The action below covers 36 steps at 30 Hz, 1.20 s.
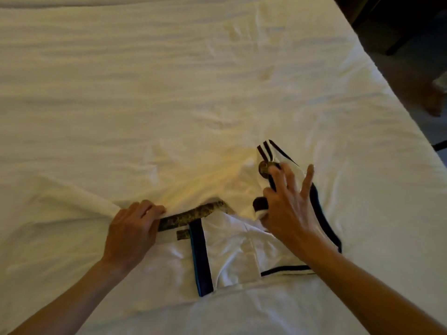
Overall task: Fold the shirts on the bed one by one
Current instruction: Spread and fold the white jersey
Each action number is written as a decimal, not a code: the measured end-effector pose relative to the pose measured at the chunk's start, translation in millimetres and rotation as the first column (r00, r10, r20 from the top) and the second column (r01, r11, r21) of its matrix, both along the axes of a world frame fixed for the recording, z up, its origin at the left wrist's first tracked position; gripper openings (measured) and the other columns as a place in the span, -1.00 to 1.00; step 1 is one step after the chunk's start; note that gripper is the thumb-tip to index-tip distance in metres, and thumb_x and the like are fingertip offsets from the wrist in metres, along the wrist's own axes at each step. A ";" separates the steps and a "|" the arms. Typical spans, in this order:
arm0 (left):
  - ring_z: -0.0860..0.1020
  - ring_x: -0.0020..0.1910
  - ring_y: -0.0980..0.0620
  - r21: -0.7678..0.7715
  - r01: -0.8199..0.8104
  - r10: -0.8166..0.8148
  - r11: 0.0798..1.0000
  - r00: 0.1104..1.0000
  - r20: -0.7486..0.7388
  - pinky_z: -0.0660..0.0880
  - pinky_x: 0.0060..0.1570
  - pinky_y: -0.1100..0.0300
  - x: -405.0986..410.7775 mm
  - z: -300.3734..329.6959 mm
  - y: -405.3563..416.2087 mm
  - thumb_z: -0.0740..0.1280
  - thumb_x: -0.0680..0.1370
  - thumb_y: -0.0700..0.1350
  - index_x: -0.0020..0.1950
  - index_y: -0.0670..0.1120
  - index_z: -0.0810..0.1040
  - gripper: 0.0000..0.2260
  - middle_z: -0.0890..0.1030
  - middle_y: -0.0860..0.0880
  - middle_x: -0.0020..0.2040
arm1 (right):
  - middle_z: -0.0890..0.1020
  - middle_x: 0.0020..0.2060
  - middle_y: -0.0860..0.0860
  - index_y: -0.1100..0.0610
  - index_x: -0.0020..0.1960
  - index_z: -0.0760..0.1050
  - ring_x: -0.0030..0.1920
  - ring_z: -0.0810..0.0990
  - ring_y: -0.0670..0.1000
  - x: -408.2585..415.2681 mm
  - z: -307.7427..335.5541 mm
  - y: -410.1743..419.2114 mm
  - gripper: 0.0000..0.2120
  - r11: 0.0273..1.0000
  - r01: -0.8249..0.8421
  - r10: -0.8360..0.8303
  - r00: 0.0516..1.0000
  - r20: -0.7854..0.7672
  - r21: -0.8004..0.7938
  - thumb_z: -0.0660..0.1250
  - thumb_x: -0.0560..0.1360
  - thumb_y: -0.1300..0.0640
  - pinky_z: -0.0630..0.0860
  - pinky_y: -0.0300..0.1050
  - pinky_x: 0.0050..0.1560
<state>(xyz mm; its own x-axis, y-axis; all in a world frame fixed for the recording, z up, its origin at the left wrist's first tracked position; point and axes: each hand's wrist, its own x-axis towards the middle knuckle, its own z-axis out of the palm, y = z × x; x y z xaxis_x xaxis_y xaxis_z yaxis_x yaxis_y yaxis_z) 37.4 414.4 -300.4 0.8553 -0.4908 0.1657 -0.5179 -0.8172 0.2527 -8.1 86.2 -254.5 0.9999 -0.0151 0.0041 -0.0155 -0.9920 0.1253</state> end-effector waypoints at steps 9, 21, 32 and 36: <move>0.58 -0.24 -0.17 0.071 -0.080 0.086 0.994 0.993 -0.082 0.48 -0.38 0.03 -15.6 -4.2 -15.2 0.32 0.47 -0.27 -0.06 -0.17 0.68 -0.85 0.58 -0.07 -0.15 | 0.60 -0.24 -0.02 0.12 -0.06 0.52 -0.30 0.59 0.02 -49.4 -9.8 2.4 -0.76 0.895 -0.036 0.041 0.999 -0.002 0.445 0.50 0.33 0.24 0.58 -0.04 -0.13; 0.59 -0.12 -0.23 0.218 -0.042 0.086 0.975 0.976 -0.198 0.50 -0.21 -0.07 -30.9 -4.2 -7.9 0.50 0.41 -0.29 0.07 -0.16 0.65 -0.75 0.58 -0.10 -0.07 | 0.54 0.16 -0.01 -0.01 0.35 0.38 0.21 0.49 0.10 -71.4 -13.7 7.1 -0.56 0.964 0.005 0.132 0.859 -0.496 0.265 0.28 0.52 0.26 0.36 0.02 0.24; 0.50 0.15 -0.16 0.326 -0.069 0.171 0.943 0.940 -0.295 0.46 0.03 -0.02 -35.1 -6.9 -9.7 0.34 0.54 -0.17 0.25 -0.05 0.52 -0.72 0.52 -0.06 0.12 | 0.30 0.48 0.09 -0.02 0.19 0.53 0.56 0.11 0.18 11.6 2.0 59.7 -0.55 0.885 -0.437 0.452 0.889 -0.074 0.163 0.41 0.37 0.31 -0.11 0.57 0.39; 0.44 0.26 -0.09 0.433 -0.006 0.151 0.902 0.941 -0.302 0.32 0.25 -0.11 -23.8 -0.2 -1.9 0.29 0.51 -0.06 0.31 0.04 0.42 -0.64 0.47 0.01 0.22 | -0.13 0.61 0.03 0.00 0.61 -0.04 0.60 -0.21 0.10 -24.0 -40.4 71.0 -0.41 0.926 0.058 0.084 0.931 -0.354 0.374 0.04 0.64 -0.08 -0.14 0.42 0.49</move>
<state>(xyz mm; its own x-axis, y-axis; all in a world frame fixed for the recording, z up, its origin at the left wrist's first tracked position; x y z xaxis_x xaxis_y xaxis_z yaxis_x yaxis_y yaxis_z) 13.6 412.5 -300.7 0.8641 -0.3801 -0.3299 -0.3970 -0.9177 0.0175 -32.1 157.2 -294.9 0.9319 0.0687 -0.3562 -0.0273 -0.9659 -0.2576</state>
